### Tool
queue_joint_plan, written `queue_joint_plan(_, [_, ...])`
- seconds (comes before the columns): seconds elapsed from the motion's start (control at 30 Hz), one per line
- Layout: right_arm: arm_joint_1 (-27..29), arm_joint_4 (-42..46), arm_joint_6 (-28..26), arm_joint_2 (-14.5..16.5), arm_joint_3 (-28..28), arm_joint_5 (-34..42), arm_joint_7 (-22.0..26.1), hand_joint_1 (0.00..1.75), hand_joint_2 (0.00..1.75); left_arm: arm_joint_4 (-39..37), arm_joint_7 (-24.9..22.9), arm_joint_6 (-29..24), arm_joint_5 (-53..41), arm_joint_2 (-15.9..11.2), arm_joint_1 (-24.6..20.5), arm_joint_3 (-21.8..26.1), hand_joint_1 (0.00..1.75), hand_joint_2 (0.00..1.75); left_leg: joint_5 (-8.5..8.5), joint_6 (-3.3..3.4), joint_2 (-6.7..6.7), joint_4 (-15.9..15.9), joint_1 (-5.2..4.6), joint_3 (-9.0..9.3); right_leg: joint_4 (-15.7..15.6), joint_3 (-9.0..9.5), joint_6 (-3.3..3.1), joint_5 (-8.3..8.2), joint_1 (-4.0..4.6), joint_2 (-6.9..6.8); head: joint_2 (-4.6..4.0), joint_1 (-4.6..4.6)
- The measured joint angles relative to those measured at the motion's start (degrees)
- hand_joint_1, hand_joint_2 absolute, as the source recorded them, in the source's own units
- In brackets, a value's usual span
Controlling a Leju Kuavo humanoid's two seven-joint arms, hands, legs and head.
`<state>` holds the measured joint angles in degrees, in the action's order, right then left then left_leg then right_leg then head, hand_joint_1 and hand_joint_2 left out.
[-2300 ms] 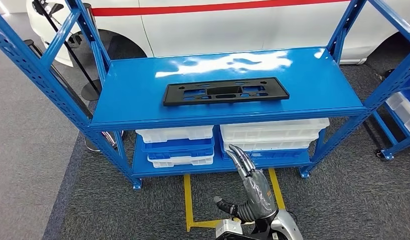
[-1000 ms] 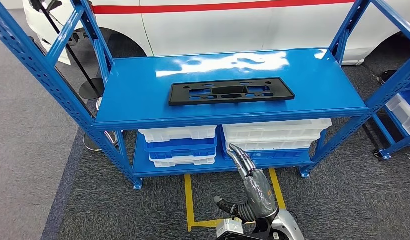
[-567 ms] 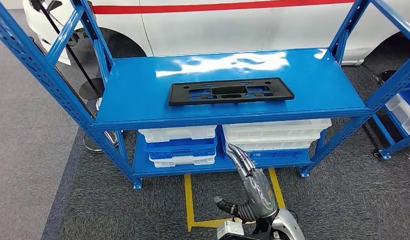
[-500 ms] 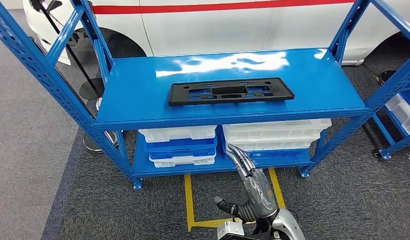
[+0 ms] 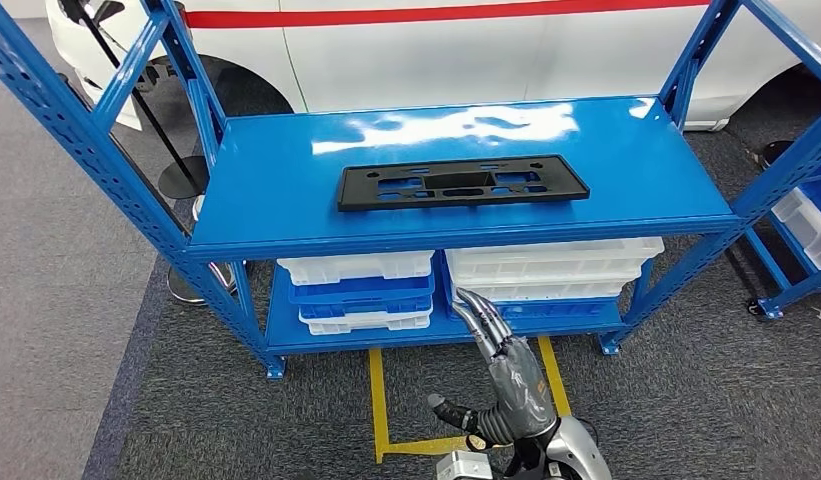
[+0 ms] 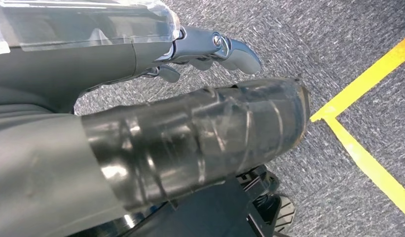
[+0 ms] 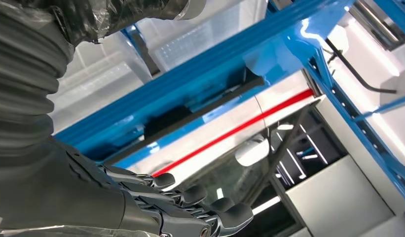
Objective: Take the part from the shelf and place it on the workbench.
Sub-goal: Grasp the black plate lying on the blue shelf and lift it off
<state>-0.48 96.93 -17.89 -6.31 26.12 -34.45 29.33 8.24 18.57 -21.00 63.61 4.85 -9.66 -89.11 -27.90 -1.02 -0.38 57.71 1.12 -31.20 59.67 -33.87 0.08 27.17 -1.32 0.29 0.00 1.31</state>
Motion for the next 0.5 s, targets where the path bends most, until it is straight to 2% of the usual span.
queue_joint_plan(0.07, [0.01,0.22,-0.11,-0.01,0.0,0.01,0.1,0.0,1.75,-0.01,-0.06,0.0,-0.1,-0.05,0.0,0.0,0.0,0.0,-0.03,0.15,0.0,0.1,-0.05,-0.08,-0.23,0.06,0.26,-0.15,-0.22,-0.02,0.0,-0.01])
queue_joint_plan(0.1, [0.03,0.37,-0.13,-0.02,0.0,0.04,0.15,0.0,1.75,-0.01,-0.09,0.0,-0.14,-0.09,-0.02,0.0,0.0,0.0,0.13,0.6,0.02,-0.3,-0.16,0.05,-0.75,0.33,0.61,-0.39,-0.36,-0.01,0.0,-0.04])
queue_joint_plan(0.17, [0.09,0.8,-0.21,-0.07,-0.01,0.41,0.35,0.0,1.75,-0.02,-0.15,0.01,-0.17,-0.17,-0.03,0.0,0.0,0.0,1.39,2.11,0.16,-2.83,0.05,1.41,-1.37,0.92,1.2,-0.39,-0.47,-0.12,0.0,0.03])
queue_joint_plan(0.2, [0.11,0.99,-0.26,-0.09,-0.01,0.68,0.46,0.0,1.75,-0.02,-0.16,0.04,-0.19,-0.16,-0.05,0.0,0.0,0.0,2.15,2.78,0.3,-4.37,0.2,2.26,-0.35,0.63,1.19,0.52,-0.34,-0.14,0.0,0.08])
queue_joint_plan(0.27, [0.21,1.09,-0.36,-0.12,-0.01,1.14,0.59,0.0,1.75,-0.02,-0.18,0.17,-0.2,-0.16,-0.06,0.0,0.0,0.0,2.84,3.24,0.51,-5.68,0.38,3.02,5.06,-1.82,1.06,3.77,-0.28,-0.15,0.0,0.16])
queue_joint_plan(0.3, [0.36,1.08,-0.38,-0.12,0.0,1.25,0.59,0.0,1.75,-0.02,-0.17,0.28,-0.23,-0.16,-0.02,0.0,0.0,0.0,2.76,3.11,0.53,-5.53,0.42,2.94,8.59,-3.57,1.17,5.3,-0.4,-0.12,0.0,0.17])
queue_joint_plan(0.33, [0.52,1.06,-0.41,-0.12,0.0,1.33,0.58,0.0,1.75,-0.02,-0.16,0.39,-0.26,-0.16,0.07,0.0,0.0,0.0,2.56,2.92,0.53,-5.2,0.49,2.81,11.02,-4.83,1.4,5.94,-0.6,-0.13,0.0,0.16])
queue_joint_plan(0.37, [0.64,1.04,-0.43,-0.15,-0.01,1.38,0.56,0.0,1.75,-0.02,-0.15,0.5,-0.28,-0.16,0.17,0.0,0.0,0.0,2.23,2.6,0.51,-4.7,0.67,2.67,11.83,-5.3,1.71,5.58,-0.84,-0.15,0.0,0.16])
queue_joint_plan(0.4, [0.7,1.02,-0.45,-0.17,-0.01,1.42,0.55,0.0,1.75,-0.02,-0.14,0.61,-0.3,-0.15,0.25,0.0,0.0,0.0,1.78,2.15,0.48,-3.99,0.96,2.53,10.37,-4.64,2.1,4.11,-1.12,-0.2,0.0,0.16])
queue_joint_plan(0.43, [0.7,1.0,-0.46,-0.2,-0.02,1.44,0.53,0.0,1.75,-0.02,-0.12,0.68,-0.31,-0.15,0.29,0.0,0.0,0.0,1.14,1.54,0.43,-3.02,1.33,2.33,7.17,-3.15,2.59,2.31,-1.49,-0.26,0.0,0.17])
queue_joint_plan(0.47, [0.71,0.96,-0.46,-0.23,-0.02,1.45,0.5,0.0,1.75,-0.04,-0.1,0.74,-0.31,-0.2,0.28,0.0,0.0,0.0,0.42,0.82,0.37,-1.96,1.56,1.94,4.54,-1.79,2.98,1.19,-1.64,-0.1,0.0,0.2])
queue_joint_plan(0.5, [0.73,0.97,-0.49,-0.2,-0.01,1.45,0.49,0.0,1.75,-0.05,-0.09,0.77,-0.32,-0.27,0.24,0.0,0.0,0.0,-0.36,0.15,0.26,-0.67,1.67,1.44,2.72,-0.91,2.86,0.7,-1.71,0.13,0.0,0.25])
